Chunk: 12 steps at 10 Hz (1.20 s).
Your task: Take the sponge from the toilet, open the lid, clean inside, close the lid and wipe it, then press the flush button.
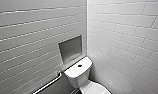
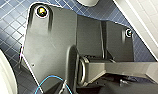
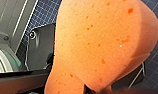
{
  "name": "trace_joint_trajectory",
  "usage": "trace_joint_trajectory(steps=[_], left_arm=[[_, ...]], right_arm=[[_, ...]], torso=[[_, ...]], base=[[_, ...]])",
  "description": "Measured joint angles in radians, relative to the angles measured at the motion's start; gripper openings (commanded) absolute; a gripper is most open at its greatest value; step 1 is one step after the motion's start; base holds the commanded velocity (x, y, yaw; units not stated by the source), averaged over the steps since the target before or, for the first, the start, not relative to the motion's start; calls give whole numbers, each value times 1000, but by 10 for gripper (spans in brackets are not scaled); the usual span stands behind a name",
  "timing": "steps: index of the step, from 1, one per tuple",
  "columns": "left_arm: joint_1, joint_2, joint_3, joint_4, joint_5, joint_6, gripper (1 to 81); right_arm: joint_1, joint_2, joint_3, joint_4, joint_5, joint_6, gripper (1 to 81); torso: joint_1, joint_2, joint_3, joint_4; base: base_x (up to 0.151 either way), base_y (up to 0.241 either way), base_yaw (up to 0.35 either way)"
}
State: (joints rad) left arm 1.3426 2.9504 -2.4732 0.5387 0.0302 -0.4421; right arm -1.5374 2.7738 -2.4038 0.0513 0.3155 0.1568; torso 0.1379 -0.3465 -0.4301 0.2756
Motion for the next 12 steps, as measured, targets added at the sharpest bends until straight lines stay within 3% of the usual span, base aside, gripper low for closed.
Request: trace_joint_trajectory(steps=[3,4,9,12], left_arm=[[3,0,-2,0,0,0,811],[6,0,-3,0,0,0,811],[31,72,-159,0,4,4,811],[39,106,-198,0,2,4,811]], right_arm=[[-3,26,-22,-2,-3,0,10],[-4,34,-35,-3,-2,0,10],[-8,147,-207,-4,-144,-7,10],[-27,209,-283,-31,-162,-86,10]], torso=[[-5,6,105,0],[-6,6,119,0],[-7,6,129,0],[-8,6,129,0]], base=[[0,0,0],[0,0,0],[0,0,0],[0,0,0]])
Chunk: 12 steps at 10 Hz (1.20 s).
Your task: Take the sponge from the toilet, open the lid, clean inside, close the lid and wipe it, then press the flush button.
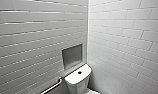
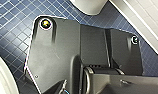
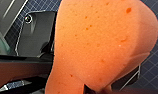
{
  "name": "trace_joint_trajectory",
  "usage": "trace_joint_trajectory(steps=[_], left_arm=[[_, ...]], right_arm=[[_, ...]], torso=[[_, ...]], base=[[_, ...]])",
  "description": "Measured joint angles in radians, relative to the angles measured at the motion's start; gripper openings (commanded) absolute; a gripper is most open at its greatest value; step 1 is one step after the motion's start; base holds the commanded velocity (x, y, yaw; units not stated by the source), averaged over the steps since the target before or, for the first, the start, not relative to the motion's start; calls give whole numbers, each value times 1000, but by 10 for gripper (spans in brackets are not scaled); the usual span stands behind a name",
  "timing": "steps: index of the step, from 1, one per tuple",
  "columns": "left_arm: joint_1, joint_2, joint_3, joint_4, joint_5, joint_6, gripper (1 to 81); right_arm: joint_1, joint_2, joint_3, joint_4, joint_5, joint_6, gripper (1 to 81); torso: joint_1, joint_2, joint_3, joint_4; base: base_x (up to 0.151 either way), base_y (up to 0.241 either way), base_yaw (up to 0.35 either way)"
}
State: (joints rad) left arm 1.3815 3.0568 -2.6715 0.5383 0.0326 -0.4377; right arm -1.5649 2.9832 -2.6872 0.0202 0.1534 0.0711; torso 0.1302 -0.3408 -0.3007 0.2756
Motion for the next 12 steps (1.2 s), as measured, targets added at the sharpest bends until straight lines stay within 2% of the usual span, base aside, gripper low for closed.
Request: trace_joint_trajectory(steps=[3,11,12], left_arm=[[9,-1,-2,0,1,0,811],[9,-1,-2,0,-1,0,811],[11,-1,-2,0,-3,0,811]], right_arm=[[-3,3,10,-25,-9,-26,10],[-3,11,8,-26,-13,-27,10],[-5,11,8,-26,-14,-27,10]], torso=[[0,0,0,0],[0,0,0,0],[-1,0,0,0]], base=[[0,0,0],[0,0,0],[83,0,0]])
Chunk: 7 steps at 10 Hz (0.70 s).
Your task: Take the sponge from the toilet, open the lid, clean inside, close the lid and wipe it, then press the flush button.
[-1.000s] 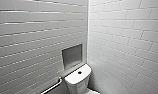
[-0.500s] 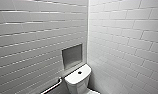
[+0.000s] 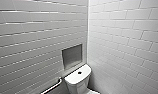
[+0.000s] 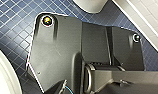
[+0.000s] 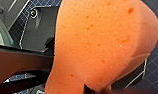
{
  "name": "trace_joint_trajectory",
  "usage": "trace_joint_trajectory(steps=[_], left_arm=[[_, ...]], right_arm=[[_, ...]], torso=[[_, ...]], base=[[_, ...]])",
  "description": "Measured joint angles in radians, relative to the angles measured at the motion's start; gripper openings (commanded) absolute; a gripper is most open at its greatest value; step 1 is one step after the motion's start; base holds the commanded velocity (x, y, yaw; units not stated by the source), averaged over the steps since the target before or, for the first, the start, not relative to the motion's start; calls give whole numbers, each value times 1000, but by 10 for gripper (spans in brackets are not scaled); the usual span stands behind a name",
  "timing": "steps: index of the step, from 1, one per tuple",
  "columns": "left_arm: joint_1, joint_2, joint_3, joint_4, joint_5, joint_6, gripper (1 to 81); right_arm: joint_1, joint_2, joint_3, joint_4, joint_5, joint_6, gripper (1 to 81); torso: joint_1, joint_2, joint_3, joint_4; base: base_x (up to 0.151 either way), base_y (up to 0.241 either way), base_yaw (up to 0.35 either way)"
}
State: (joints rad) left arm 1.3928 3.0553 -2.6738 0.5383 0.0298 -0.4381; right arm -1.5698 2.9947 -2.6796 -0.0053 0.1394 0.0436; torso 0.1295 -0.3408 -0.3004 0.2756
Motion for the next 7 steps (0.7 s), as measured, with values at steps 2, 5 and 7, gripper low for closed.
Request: trace_joint_trajectory(steps=[2,5,7], left_arm=[[9,-4,0,0,0,0,811],[2,-3,0,0,-6,0,811],[4,-3,0,0,-4,1,811]], right_arm=[[-11,3,0,-2,-2,-2,10],[-1,4,0,-4,6,-3,10],[0,4,0,-6,-1,-2,10]], torso=[[-2,-1,0,0],[-2,0,0,0],[-2,0,0,0]], base=[[90,0,0],[91,0,0],[91,0,0]])
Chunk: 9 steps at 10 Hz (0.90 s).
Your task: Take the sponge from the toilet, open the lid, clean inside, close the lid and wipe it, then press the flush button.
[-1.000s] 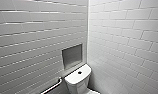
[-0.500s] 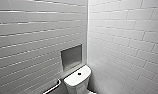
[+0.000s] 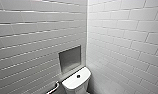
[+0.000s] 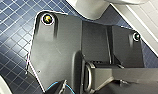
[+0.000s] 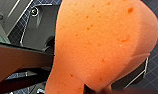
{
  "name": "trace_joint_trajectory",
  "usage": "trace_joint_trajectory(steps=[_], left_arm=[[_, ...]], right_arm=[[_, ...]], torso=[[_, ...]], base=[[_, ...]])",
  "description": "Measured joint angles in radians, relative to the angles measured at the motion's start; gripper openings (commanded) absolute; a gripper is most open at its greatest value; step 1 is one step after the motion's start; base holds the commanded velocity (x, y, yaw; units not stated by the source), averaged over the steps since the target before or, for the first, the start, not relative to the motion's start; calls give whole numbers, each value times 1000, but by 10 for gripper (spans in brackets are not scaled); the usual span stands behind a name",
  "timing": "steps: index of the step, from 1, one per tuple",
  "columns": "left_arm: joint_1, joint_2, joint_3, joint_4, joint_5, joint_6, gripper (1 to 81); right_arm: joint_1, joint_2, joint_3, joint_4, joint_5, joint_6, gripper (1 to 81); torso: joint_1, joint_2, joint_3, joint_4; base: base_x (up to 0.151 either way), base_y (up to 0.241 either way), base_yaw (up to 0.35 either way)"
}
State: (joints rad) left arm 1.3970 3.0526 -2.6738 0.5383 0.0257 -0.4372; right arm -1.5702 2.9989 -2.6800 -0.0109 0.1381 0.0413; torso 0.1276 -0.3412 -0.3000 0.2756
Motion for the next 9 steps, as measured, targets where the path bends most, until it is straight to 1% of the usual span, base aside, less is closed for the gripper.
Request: trace_joint_trajectory(steps=[3,9], left_arm=[[-4,0,0,0,-1,0,811],[1,-14,13,0,-6,0,811]], right_arm=[[-1,-2,0,-1,0,0,10],[-8,-16,10,-2,4,-1,10]], torso=[[0,0,0,0],[0,0,0,0]], base=[[91,0,0],[0,0,0]])
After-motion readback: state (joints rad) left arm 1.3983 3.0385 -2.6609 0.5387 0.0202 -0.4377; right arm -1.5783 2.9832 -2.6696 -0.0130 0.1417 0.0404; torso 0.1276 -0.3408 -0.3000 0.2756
